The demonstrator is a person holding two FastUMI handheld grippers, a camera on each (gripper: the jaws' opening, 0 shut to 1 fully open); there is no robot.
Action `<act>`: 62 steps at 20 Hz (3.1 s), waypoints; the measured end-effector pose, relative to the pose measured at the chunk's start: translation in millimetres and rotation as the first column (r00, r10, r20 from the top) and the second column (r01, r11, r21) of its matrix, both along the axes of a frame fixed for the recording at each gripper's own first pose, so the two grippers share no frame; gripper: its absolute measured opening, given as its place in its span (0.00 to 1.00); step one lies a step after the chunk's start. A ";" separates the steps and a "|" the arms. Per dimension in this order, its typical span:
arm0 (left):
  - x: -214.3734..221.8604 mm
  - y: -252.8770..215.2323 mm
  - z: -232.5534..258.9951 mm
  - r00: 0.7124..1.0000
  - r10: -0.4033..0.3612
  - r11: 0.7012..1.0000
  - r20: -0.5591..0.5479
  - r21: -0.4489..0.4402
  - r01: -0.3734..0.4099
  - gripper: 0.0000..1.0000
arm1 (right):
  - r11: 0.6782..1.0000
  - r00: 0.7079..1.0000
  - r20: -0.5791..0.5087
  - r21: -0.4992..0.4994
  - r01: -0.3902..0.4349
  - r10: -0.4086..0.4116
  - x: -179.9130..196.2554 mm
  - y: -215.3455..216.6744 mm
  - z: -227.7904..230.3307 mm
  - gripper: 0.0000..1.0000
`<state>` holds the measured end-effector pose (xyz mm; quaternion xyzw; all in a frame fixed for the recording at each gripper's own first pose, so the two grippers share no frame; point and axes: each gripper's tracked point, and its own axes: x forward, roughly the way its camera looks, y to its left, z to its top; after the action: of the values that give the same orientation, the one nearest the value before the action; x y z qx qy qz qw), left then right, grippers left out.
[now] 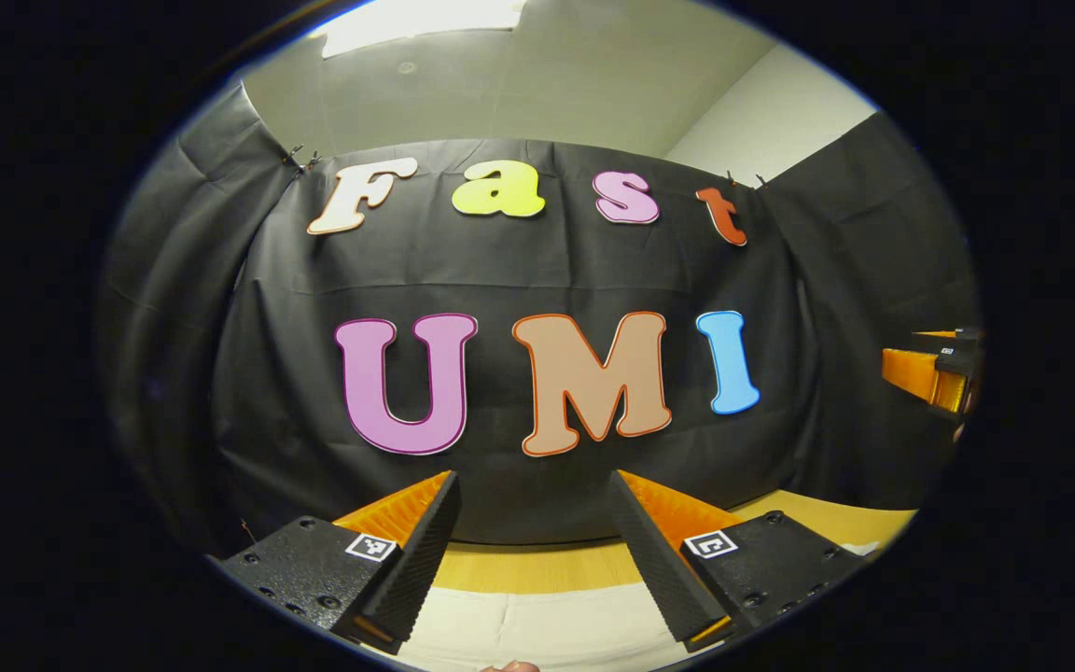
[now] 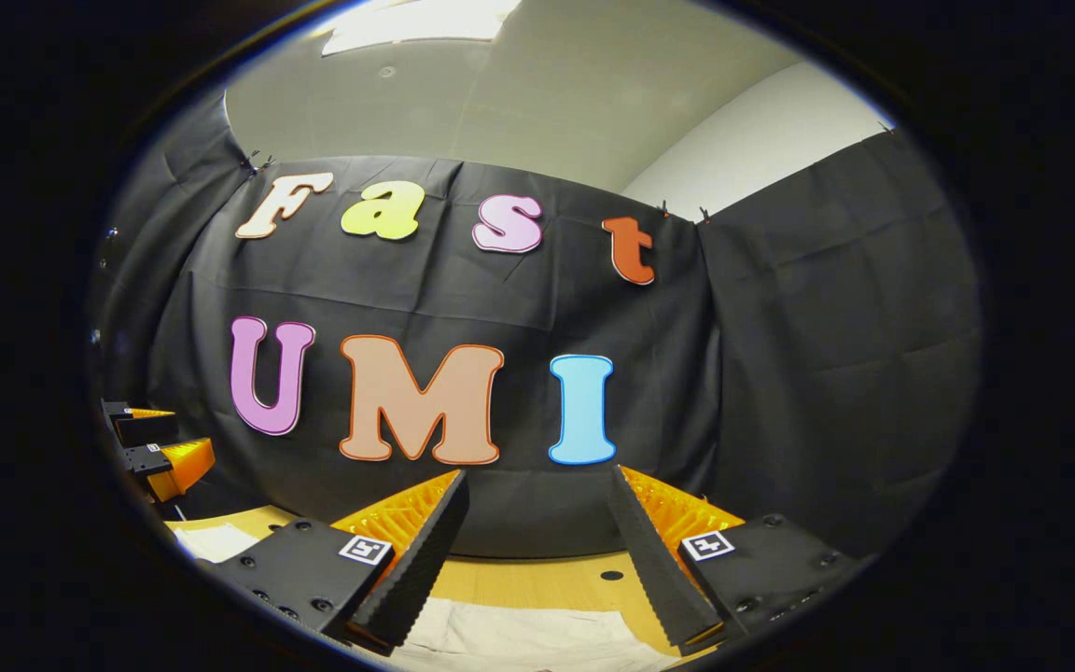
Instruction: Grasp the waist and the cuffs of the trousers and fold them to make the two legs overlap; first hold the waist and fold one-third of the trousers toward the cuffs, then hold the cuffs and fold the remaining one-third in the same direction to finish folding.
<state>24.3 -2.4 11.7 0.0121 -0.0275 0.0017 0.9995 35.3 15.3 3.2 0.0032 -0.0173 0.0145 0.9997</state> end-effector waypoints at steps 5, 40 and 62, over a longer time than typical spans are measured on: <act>-8.8 21.9 -9.8 1.000 0.028 0.999 -0.007 0.046 -0.027 0.98 | 0.999 0.999 -0.019 0.011 -0.035 0.036 6.6 18.8 -10.2 0.97; -220.4 197.4 -346.9 0.596 -0.028 0.392 -0.803 0.540 0.745 0.97 | 0.999 0.987 -0.155 0.007 -0.036 0.037 -4.8 62.7 -84.4 0.97; -194.2 208.3 -393.5 0.424 0.061 0.221 -0.904 0.426 0.877 0.40 | 0.998 0.987 -0.159 -0.069 0.016 -0.027 -17.0 29.6 -87.6 0.98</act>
<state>-169.9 205.9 -381.9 0.5387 0.4122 -0.3334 0.6547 18.2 44.9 -84.4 -0.0294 0.0636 0.0039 0.9975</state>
